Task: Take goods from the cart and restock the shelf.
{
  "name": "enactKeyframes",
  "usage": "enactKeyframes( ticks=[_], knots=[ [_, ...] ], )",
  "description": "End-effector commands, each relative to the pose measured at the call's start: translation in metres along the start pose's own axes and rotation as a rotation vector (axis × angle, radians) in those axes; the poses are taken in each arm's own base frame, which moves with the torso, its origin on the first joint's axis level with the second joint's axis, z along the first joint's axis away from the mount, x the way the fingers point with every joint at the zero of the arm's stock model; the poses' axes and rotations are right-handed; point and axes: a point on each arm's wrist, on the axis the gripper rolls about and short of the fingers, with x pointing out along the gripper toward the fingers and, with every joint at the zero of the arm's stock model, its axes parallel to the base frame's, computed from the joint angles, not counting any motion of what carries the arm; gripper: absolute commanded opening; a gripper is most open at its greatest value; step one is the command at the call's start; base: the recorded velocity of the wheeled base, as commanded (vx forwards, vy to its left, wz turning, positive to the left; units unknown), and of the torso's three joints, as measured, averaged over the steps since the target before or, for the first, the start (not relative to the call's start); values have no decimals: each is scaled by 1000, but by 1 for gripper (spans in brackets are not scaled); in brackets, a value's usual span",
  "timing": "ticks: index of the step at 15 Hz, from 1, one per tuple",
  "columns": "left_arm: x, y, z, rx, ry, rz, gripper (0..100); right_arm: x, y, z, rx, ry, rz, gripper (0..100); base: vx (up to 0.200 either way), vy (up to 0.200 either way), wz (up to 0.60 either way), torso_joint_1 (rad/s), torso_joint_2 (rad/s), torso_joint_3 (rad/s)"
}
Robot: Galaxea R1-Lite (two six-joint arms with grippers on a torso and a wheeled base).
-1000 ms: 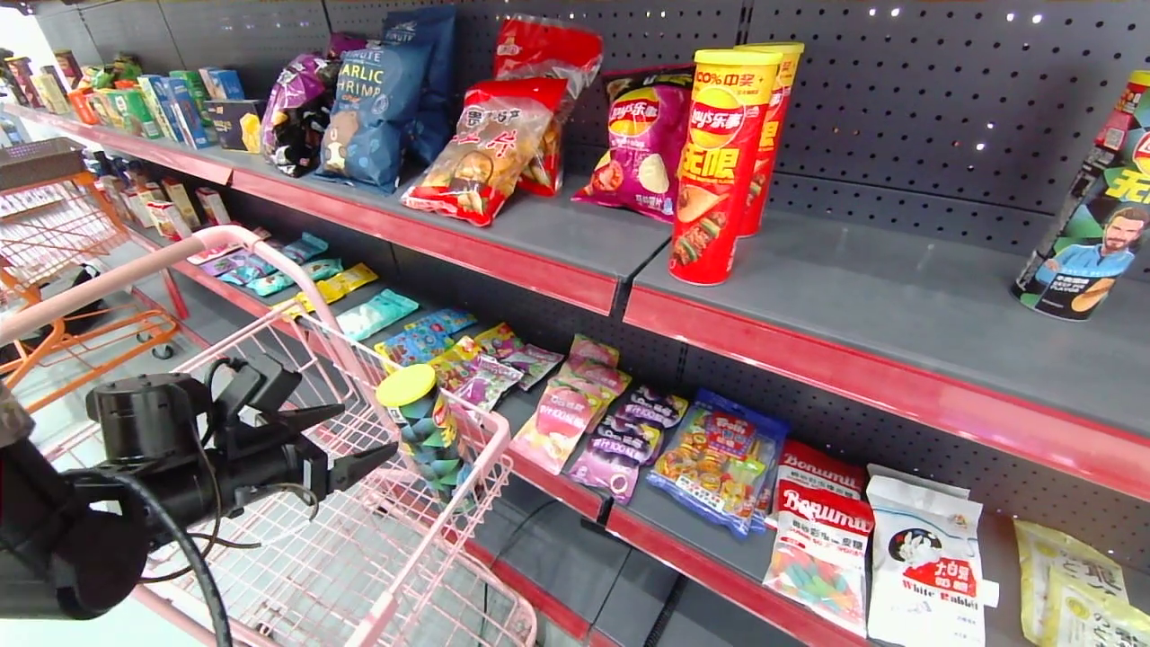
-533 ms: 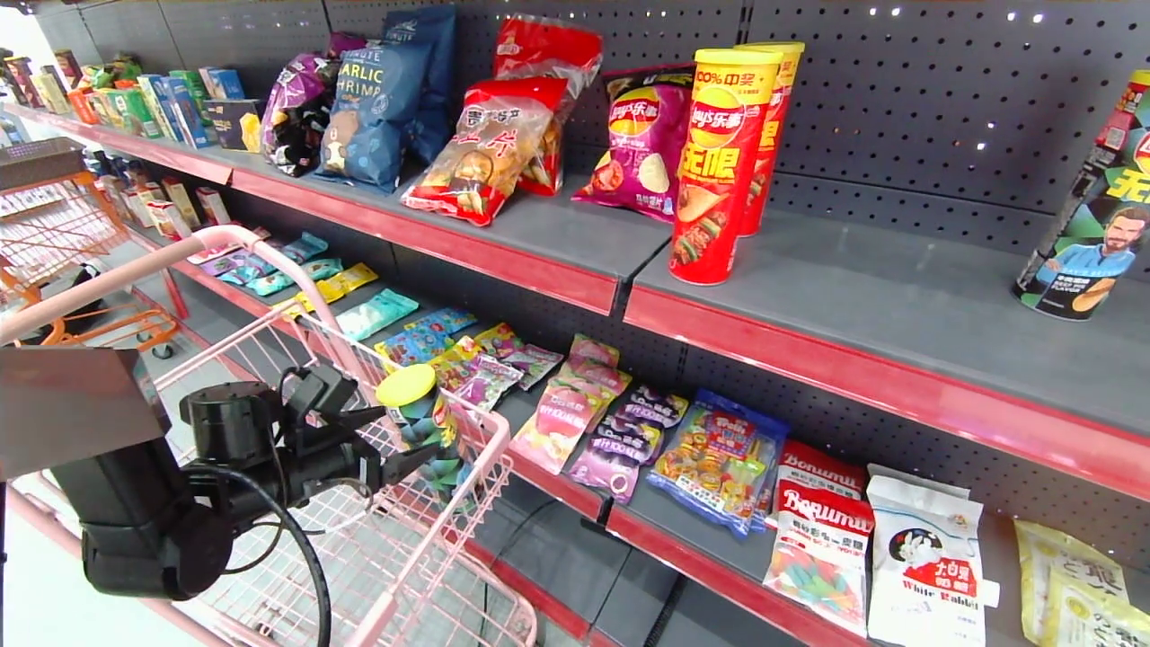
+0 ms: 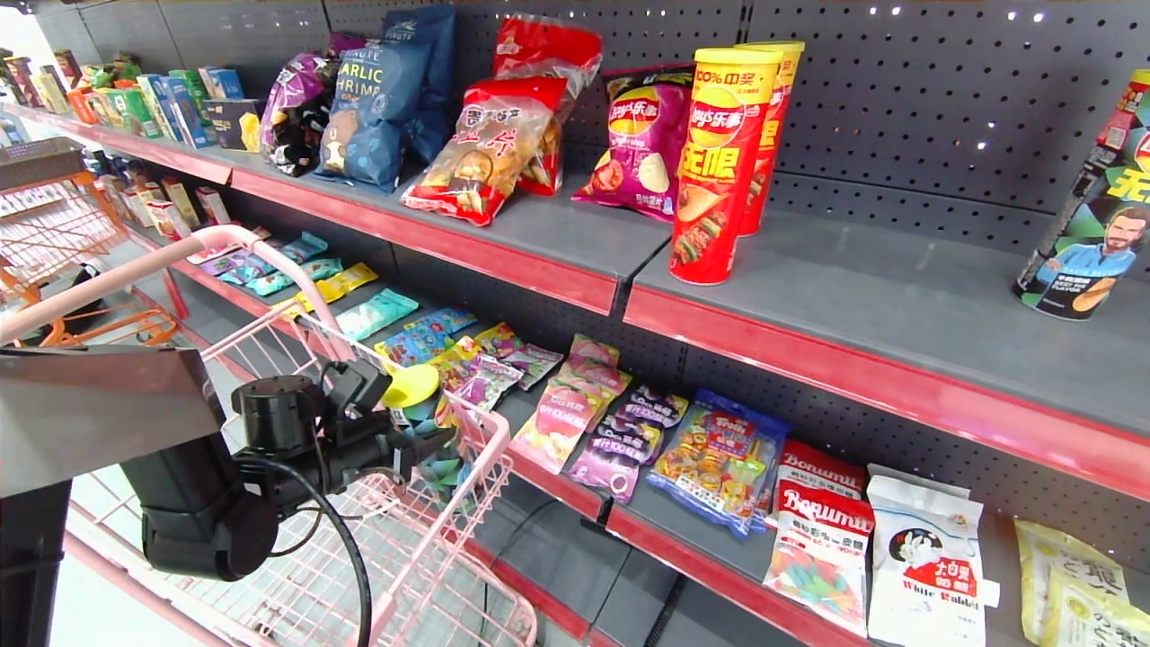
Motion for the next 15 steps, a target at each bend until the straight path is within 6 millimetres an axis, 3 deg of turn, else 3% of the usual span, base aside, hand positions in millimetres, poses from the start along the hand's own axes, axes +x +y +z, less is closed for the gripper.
enactKeyframes(
  ticks=[1,5,7,8,11,15],
  knots=[
    [-1,-2,3,4,-5,-3,0,0,0,0,0,0,1,100,0,0,0,0,0,0],
    [-30,-11,38,-97,-70,59,0,0,0,0,0,0,1,100,0,0,0,0,0,0],
    [-56,-14,63,-90,-116,93,0,0,0,0,0,0,1,100,0,0,0,0,0,0],
    [-83,-24,91,-87,-129,101,0,0,0,0,0,0,1,100,0,0,0,0,0,0],
    [-149,-59,135,-124,-109,106,0,0,0,0,2,0,1,100,0,0,0,0,0,0],
    [-232,-108,162,-69,-202,206,0,0,0,0,2,0,1,100,0,0,0,0,0,0]
  ],
)
